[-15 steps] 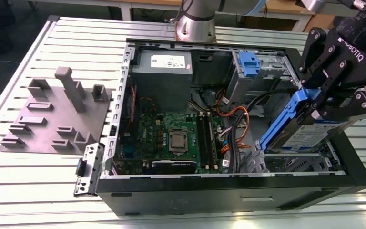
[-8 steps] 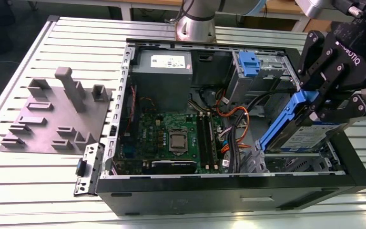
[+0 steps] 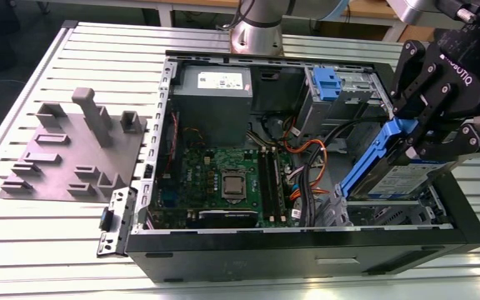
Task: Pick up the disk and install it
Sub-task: 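Insert the disk into the insertion slot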
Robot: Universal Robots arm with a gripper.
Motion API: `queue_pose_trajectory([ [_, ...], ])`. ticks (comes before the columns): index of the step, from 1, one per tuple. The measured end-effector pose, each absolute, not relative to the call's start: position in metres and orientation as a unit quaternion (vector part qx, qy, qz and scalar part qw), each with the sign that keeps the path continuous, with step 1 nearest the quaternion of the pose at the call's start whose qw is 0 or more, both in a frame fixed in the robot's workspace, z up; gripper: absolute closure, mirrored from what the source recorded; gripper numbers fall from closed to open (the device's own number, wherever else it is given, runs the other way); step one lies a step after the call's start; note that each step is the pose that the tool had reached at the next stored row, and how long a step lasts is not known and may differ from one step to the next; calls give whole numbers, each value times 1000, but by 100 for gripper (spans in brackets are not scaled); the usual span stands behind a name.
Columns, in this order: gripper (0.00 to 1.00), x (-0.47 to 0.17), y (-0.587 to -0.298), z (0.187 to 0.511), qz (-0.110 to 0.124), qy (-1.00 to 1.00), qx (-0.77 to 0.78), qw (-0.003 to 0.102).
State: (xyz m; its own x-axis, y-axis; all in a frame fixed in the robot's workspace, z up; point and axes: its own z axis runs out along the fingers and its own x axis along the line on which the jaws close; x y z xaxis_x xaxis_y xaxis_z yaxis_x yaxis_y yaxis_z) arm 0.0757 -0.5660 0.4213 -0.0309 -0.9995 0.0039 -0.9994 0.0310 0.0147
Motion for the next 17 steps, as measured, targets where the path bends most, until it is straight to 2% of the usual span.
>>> queue_pose_trajectory([
  [5, 62, 76, -566, 421, -4, -718, 696, 7],
  [6, 56, 76, -566, 421, -4, -718, 696, 7],
  [17, 56, 76, -566, 403, -4, -718, 696, 7],
])
